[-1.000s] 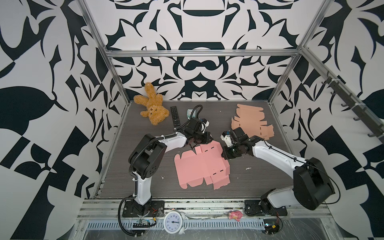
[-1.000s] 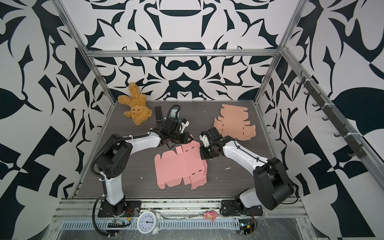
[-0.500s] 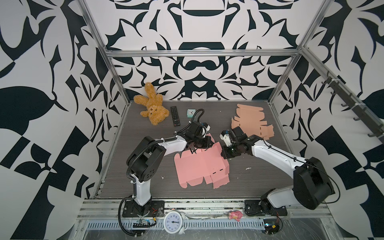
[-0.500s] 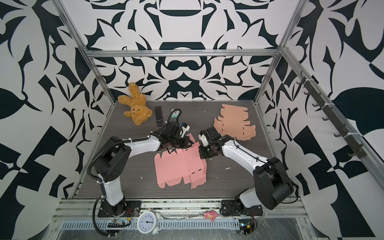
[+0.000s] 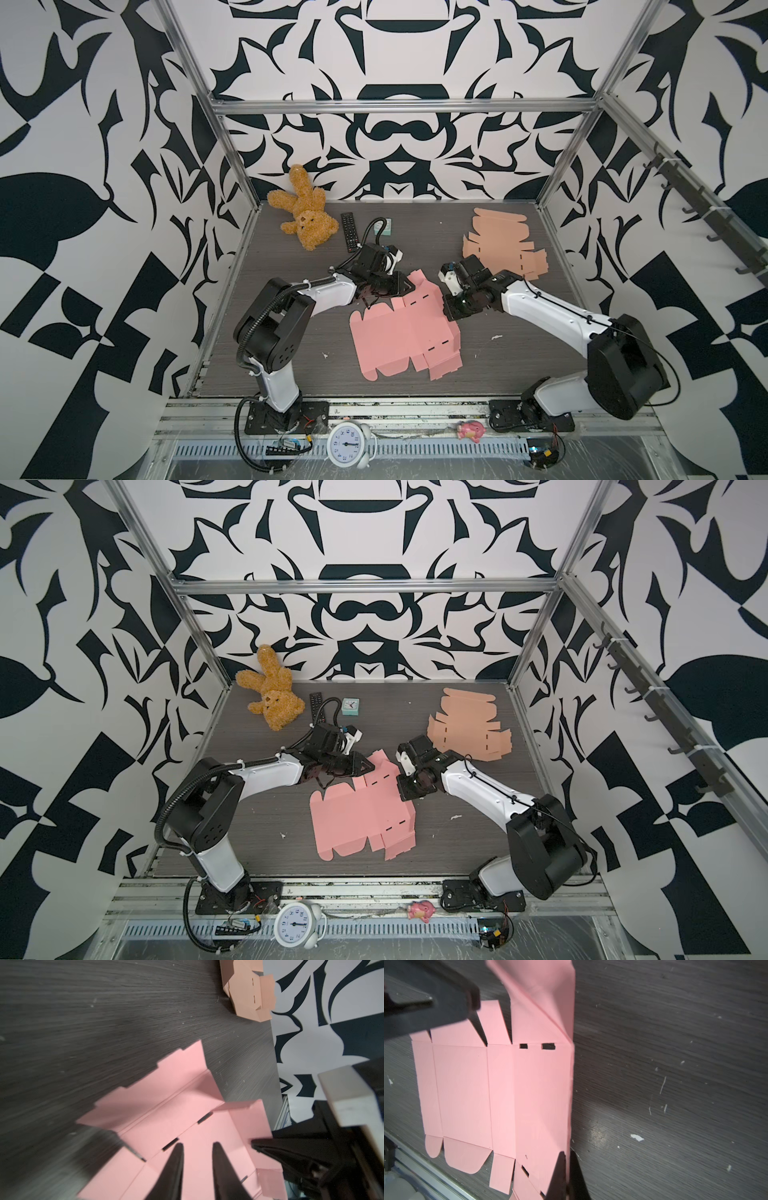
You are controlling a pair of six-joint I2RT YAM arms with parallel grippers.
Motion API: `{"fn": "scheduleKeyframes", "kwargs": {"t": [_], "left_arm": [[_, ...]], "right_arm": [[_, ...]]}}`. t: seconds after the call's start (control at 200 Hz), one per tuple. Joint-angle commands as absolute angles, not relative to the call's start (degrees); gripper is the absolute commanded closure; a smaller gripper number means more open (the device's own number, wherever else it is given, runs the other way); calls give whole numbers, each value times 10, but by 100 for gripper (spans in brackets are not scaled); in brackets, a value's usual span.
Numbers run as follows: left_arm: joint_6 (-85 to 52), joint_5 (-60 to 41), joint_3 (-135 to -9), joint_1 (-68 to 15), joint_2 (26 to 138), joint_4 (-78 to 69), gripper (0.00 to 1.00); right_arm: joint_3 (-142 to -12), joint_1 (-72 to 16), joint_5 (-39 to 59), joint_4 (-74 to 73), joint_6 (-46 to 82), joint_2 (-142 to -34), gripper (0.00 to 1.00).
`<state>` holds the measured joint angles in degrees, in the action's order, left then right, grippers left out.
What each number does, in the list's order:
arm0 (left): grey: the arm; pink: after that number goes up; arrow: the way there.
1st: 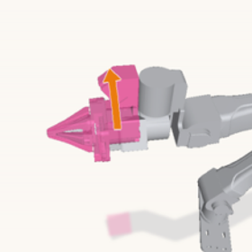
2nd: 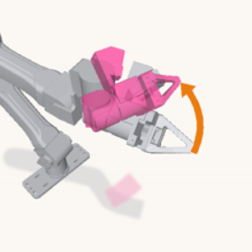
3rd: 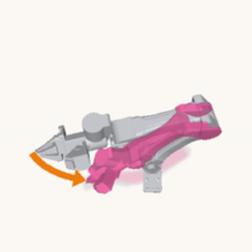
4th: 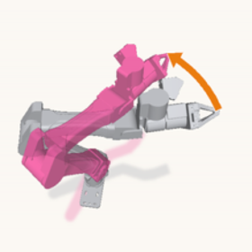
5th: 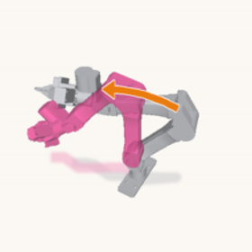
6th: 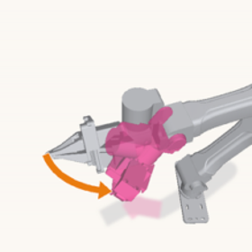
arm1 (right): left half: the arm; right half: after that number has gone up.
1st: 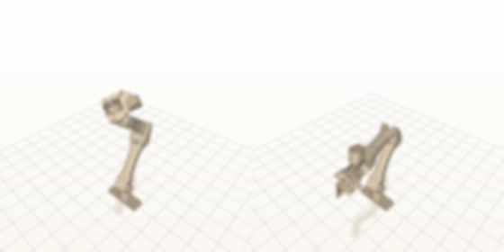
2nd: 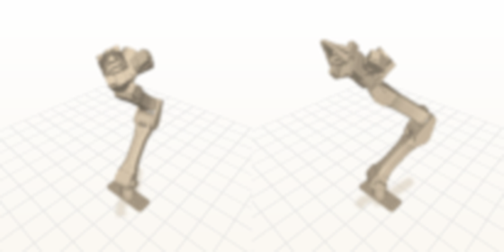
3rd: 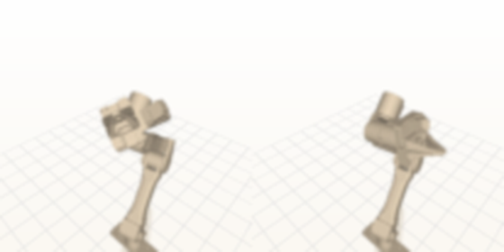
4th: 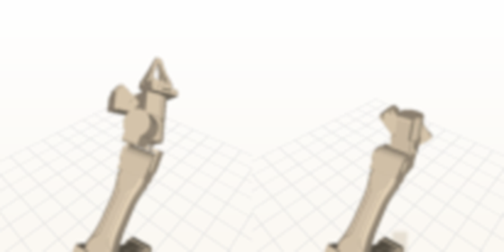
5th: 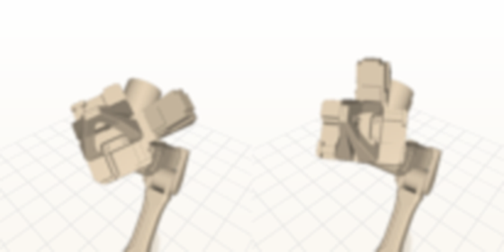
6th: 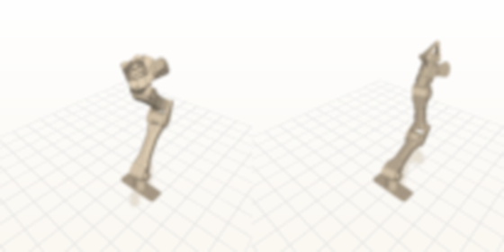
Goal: Fold the paper box
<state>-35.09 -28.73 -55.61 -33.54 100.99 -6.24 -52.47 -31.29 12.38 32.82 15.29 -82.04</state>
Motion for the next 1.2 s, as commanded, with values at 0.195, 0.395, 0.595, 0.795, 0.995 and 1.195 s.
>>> {"fn": "scheduleKeyframes", "kwargs": {"t": [0.195,0.395,0.595,0.795,0.995,1.195], "left_arm": [[-299,-308,-533,-289,1014,-38,43],[-282,-324,-537,-291,1031,-37,40],[-276,-331,-533,-297,1038,-37,40],[-274,-336,-533,-309,1037,-36,43],[-278,-334,-525,-315,1029,-37,48],[-281,-331,-513,-325,1013,-37,52]], "right_arm": [[-547,-320,106,343,142,-801,95],[-552,-320,102,347,142,-801,95],[-557,-320,99,346,143,-804,96],[-563,-321,98,345,143,-814,96],[-569,-321,94,346,141,-817,96],[-573,-321,88,348,139,-818,97]]}}
